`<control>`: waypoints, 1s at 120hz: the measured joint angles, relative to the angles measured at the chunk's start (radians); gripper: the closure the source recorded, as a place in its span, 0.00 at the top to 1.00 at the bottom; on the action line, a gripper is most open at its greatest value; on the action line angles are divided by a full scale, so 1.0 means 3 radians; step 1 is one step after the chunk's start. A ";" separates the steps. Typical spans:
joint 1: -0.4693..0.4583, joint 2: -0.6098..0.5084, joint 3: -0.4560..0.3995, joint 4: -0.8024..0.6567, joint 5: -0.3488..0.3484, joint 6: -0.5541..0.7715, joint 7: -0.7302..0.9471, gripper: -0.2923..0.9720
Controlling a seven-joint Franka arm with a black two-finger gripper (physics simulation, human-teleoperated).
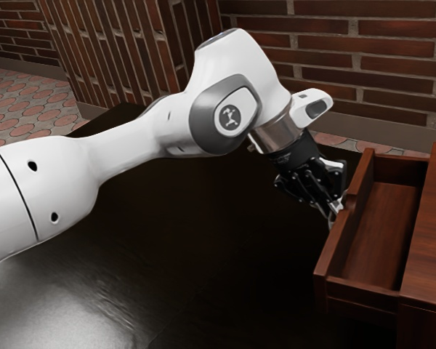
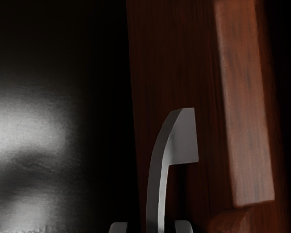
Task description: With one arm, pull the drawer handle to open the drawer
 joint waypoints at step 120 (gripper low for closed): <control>0.0258 -0.0260 -0.0027 -0.0316 0.0078 -0.0010 0.0114 0.22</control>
